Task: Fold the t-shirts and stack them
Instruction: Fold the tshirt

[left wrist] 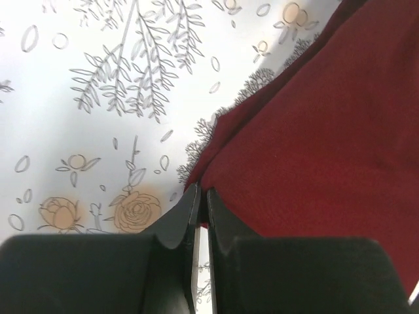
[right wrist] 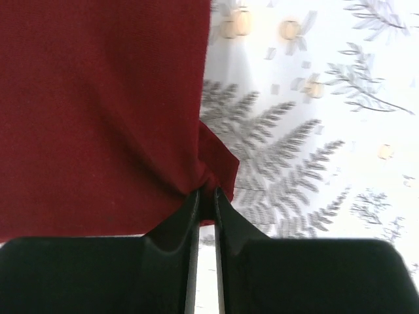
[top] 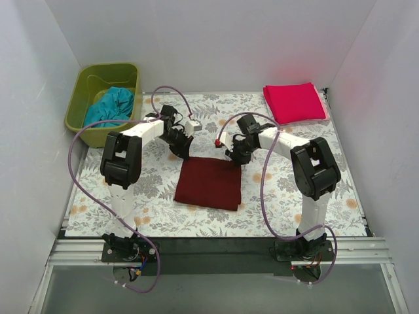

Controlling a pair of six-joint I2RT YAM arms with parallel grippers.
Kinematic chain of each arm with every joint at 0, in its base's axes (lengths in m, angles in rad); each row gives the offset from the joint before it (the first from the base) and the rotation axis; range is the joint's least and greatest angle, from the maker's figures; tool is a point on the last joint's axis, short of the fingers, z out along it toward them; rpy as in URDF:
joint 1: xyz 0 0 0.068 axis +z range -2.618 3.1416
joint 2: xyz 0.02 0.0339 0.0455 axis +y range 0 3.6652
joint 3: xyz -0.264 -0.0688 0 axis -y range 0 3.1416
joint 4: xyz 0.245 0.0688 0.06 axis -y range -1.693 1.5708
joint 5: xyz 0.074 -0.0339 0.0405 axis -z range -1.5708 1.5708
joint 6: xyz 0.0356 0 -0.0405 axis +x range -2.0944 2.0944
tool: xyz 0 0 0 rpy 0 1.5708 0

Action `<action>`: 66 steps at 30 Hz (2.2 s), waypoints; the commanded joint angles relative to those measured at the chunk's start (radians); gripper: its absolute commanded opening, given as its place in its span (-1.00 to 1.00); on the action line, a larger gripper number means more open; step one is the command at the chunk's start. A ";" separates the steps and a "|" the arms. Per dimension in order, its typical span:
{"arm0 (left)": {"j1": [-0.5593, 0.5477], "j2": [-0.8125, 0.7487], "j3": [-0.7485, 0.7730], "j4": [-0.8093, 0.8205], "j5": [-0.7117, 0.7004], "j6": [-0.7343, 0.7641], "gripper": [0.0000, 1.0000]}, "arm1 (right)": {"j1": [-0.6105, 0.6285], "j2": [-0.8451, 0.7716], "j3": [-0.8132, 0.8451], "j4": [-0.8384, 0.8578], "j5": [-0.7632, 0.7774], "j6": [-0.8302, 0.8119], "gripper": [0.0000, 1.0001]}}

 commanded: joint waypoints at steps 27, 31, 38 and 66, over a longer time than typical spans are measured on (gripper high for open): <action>-0.019 -0.264 -0.445 0.994 0.241 -1.339 0.75 | -0.152 -0.060 -0.144 0.640 -0.643 1.297 0.97; 0.008 -0.149 -0.450 1.094 0.160 -1.421 0.77 | -0.166 0.100 -0.098 0.676 -0.540 1.250 0.97; 0.079 -0.029 -0.468 1.157 0.143 -1.508 0.79 | -0.252 0.216 -0.057 0.730 -0.479 1.233 0.96; -0.064 -0.290 -0.792 0.808 0.224 -1.370 0.87 | -0.160 -0.043 -0.539 0.785 -0.577 1.413 0.97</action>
